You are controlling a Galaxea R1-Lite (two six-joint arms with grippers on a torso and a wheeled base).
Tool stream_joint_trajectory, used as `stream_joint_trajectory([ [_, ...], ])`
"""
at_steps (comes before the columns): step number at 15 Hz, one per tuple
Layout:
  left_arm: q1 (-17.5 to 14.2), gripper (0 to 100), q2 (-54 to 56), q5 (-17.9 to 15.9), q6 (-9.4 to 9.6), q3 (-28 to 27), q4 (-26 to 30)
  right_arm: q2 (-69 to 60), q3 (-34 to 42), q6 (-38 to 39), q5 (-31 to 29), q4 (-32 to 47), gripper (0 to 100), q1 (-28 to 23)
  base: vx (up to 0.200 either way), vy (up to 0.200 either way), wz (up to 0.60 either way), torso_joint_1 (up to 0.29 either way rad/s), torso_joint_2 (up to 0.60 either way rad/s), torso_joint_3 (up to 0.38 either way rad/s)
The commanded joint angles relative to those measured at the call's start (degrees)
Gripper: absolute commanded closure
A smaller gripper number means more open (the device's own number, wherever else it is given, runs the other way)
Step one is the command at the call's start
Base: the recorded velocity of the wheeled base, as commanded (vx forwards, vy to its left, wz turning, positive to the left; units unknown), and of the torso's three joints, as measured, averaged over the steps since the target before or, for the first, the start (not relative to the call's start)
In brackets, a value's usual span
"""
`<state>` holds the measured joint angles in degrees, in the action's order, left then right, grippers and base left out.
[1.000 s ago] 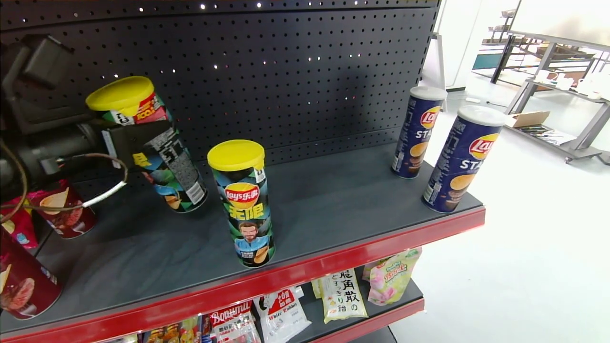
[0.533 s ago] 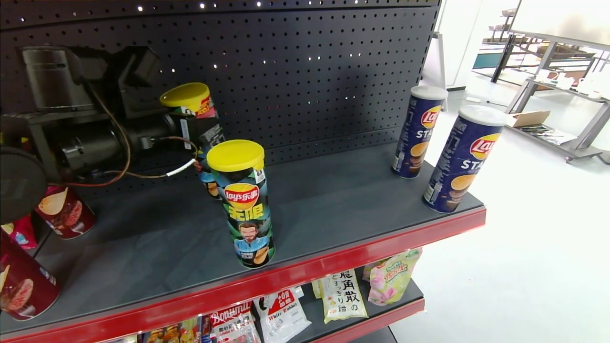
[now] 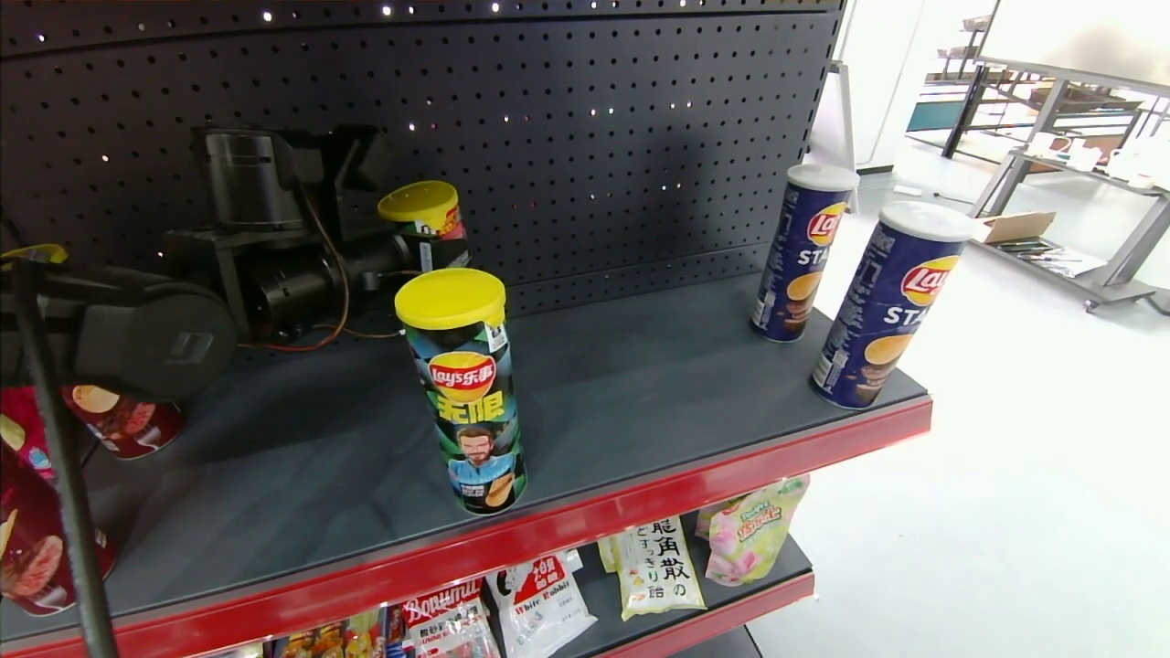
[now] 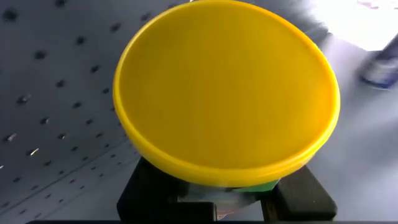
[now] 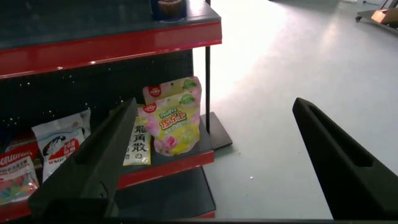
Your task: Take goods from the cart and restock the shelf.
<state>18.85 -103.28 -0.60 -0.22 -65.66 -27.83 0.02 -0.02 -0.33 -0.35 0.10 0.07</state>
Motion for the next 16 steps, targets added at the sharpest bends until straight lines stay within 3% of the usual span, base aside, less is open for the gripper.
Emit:
stream_joint_trajectory([
  [1,0.1,100,-1.6,0.9,-0.04,-0.3,-0.1,0.0,-0.1,0.0,0.0,0.0,0,0.0,0.0,0.0,0.0,0.0,0.0,0.0],
  [4,0.5,100,-2.2,0.9,-0.22,-0.6,-0.7,0.0,0.0,0.0,0.0,0.0,0,0.0,0.0,0.0,0.0,0.0,0.0,0.0],
  [7,1.9,100,-2.8,0.9,-2.33,-2.3,-0.8,0.0,0.0,0.0,0.0,0.0,0,0.0,0.0,0.0,0.0,0.0,0.0,0.0],
  [12,2.2,100,-3.9,1.1,-2.33,-3.1,-1.6,0.0,0.0,0.0,0.0,0.0,0,0.0,0.0,0.0,0.0,0.0,0.0,0.0],
  [16,2.6,100,-4.7,3.8,-1.89,-3.2,-2.3,0.0,0.0,0.0,0.0,0.0,0,-0.1,0.0,0.0,0.0,0.0,0.0,0.0],
])
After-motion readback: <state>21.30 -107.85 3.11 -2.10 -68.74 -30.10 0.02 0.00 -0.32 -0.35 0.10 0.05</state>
